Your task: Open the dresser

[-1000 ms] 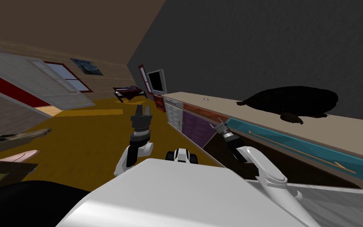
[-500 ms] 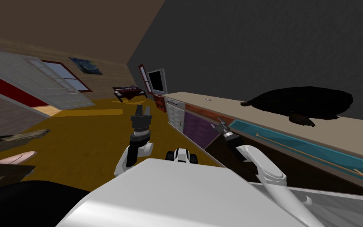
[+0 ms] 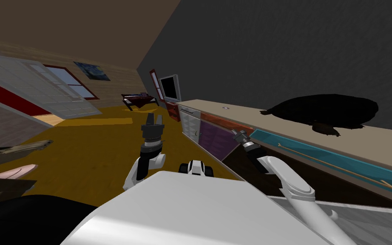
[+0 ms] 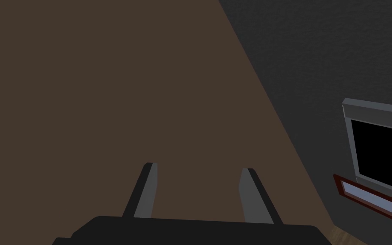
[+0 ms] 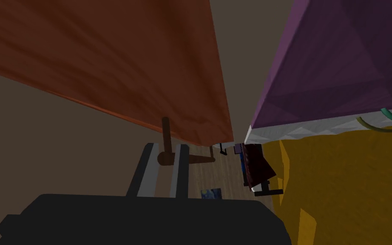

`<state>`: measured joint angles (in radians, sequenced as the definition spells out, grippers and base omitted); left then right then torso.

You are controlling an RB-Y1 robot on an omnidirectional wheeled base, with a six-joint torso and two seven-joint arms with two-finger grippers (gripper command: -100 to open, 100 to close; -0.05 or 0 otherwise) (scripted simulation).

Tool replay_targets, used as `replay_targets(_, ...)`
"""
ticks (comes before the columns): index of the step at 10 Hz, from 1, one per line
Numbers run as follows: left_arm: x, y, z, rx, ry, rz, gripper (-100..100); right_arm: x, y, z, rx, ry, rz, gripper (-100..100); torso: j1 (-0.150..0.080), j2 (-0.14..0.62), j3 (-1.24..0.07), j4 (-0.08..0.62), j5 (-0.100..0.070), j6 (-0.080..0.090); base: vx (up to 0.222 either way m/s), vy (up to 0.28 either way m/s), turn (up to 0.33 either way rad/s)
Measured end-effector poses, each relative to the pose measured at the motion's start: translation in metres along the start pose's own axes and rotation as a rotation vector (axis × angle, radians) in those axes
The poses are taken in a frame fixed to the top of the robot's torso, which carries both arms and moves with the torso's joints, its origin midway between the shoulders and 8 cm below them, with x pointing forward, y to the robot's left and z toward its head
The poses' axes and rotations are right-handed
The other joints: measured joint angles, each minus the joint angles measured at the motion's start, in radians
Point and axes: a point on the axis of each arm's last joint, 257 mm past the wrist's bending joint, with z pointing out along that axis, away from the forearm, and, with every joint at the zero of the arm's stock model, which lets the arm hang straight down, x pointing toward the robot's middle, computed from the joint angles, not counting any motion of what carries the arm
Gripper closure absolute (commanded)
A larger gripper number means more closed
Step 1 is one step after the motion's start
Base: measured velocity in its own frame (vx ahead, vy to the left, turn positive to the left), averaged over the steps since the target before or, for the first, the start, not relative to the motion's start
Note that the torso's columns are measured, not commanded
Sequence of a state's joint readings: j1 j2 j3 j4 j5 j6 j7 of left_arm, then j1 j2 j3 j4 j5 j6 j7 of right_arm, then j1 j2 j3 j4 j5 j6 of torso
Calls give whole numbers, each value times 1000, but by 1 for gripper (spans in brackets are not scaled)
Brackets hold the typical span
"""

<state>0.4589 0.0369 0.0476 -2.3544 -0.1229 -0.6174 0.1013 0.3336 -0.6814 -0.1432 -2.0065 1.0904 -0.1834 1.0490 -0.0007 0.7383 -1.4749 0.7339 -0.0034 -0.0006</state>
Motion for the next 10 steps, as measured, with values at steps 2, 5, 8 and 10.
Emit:
replay_targets(2, 0, 0, 0, 0, 0, 0, 0, -2, 0, -2, -4, -5, 2, 100, 0, -1, -1, 1, 1, 1, -171, 135, -29)
replay_targets(5, 0, 0, 0, 0, 0, 0, 0, -1, -3, -4, -14, -12, 2, -100, -3, -7, -5, 3, 3, 1, -20, 58, -58)
replay_targets(8, 0, 0, 0, 0, 0, 0, 0, 2, -23, -6, -17, -27, 2, -100, 1, 0, -1, 4, 4, 1, 34, 48, -56)
replay_targets(10, 0, 0, 0, 0, 0, 0, 0, 1, -35, -6, -21, -39, 1, -100, 1, 1, 0, 5, 3, 1, 23, 51, -49)
